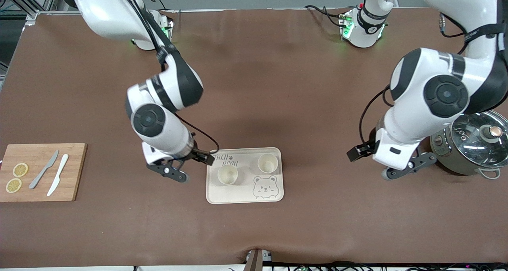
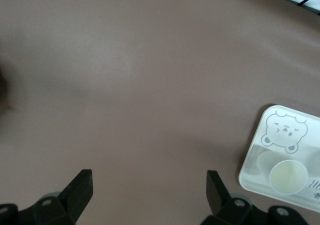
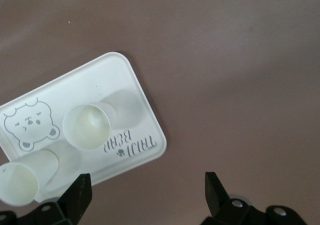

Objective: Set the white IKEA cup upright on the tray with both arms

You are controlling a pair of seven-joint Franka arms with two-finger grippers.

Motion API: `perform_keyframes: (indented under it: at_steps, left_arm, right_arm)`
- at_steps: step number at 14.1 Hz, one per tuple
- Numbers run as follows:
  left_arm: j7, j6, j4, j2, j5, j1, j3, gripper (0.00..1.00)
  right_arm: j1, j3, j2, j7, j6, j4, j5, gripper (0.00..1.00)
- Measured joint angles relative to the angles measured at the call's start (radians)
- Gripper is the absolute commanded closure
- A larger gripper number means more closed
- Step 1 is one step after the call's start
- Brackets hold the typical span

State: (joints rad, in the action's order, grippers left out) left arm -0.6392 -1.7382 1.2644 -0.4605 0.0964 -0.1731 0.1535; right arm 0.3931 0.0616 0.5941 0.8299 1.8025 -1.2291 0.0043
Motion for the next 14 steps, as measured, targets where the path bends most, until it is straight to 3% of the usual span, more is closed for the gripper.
perform_keyframes:
  at_steps: [3,7,10,14]
  left_arm:
    - [0.12,0.013,0.048,0.06,-0.003,0.049,0.001,0.0]
    - [0.29,0.019,0.095,0.144,-0.044,0.143,0.001,0.0]
    - [0.39,0.029,0.123,0.185,-0.056,0.196,0.001,0.0]
    - [0.47,0.03,0.136,0.209,-0.061,0.234,0.001,0.0]
  right_arm:
    - [-0.05,-0.001,-0.145,-0.103,-0.17,-0.024,0.018,0.0]
    - [-0.203,-0.005,-0.379,-0.371,-0.322,-0.149,0.054,0.0]
    - [-0.339,-0.011,-0.53,-0.581,-0.413,-0.212,0.055,0.0]
    - [-0.489,-0.015,-0.651,-0.732,-0.441,-0.237,0.022,0.0]
